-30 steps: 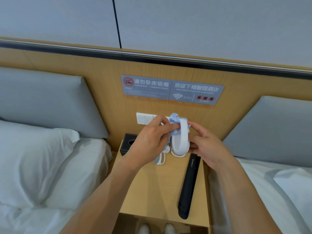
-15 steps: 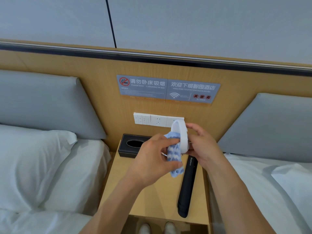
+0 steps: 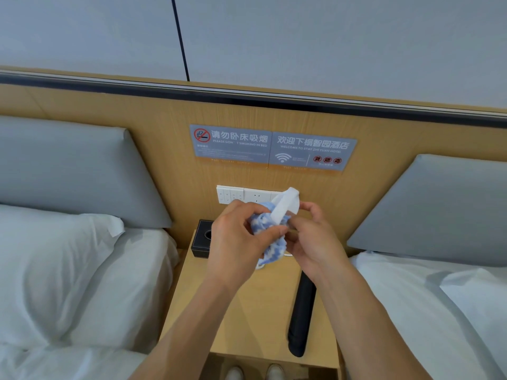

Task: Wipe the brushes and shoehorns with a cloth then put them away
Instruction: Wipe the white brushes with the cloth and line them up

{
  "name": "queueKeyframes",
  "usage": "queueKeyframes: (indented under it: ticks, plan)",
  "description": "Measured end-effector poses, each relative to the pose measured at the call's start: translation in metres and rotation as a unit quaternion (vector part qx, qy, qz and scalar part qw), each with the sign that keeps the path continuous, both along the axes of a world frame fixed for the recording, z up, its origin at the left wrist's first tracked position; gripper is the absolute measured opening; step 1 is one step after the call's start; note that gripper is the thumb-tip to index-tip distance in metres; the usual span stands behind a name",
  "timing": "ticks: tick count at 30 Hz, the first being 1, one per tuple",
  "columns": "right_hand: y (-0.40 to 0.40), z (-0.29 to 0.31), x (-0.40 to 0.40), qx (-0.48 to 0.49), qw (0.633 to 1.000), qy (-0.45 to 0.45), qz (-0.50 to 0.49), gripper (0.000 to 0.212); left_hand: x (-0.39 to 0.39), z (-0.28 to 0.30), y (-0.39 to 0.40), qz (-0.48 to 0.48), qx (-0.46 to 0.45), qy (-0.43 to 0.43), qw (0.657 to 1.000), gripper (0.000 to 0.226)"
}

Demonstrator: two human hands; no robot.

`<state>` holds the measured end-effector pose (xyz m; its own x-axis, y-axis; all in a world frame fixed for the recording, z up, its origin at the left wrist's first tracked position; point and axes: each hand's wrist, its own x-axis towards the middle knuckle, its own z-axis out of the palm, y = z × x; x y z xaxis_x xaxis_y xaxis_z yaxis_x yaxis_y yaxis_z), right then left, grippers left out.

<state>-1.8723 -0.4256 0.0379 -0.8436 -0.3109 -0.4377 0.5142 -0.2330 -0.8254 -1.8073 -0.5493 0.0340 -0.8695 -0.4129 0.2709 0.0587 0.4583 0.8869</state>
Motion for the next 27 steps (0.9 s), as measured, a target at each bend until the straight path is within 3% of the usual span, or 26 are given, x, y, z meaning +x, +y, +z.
queueKeyframes:
  ticks: [6, 10, 16, 21, 24, 27]
  plan:
    - [0.004, -0.004, -0.001, 0.017, 0.999, 0.022, 0.045, 0.045, -0.005, 0.005, -0.029, -0.025, -0.093, -0.025, 0.995, 0.018]
    - [0.015, 0.002, -0.006, -0.003, 0.992, 0.008, 0.122, 0.042, -0.008, 0.018, -0.058, -0.085, -0.161, -0.051, 0.982, 0.019]
    - [0.021, 0.008, -0.011, -0.011, 0.978, -0.005, 0.209, 0.075, -0.014, 0.037, -0.077, -0.191, -0.199, -0.068, 0.959, 0.018]
    - [0.02, 0.007, -0.009, -0.048, 0.964, -0.02, 0.261, 0.103, -0.023, 0.047, -0.074, -0.163, -0.2, -0.019, 0.966, 0.023]
    - [0.016, 0.008, -0.008, -0.083, 0.952, -0.01, 0.293, 0.09, -0.028, 0.047, -0.059, -0.113, -0.195, 0.016, 0.974, 0.021]
    - [0.016, 0.009, -0.012, -0.107, 0.96, 0.004, 0.259, 0.068, -0.029, 0.043, -0.038, -0.028, -0.205, 0.056, 0.977, 0.011]
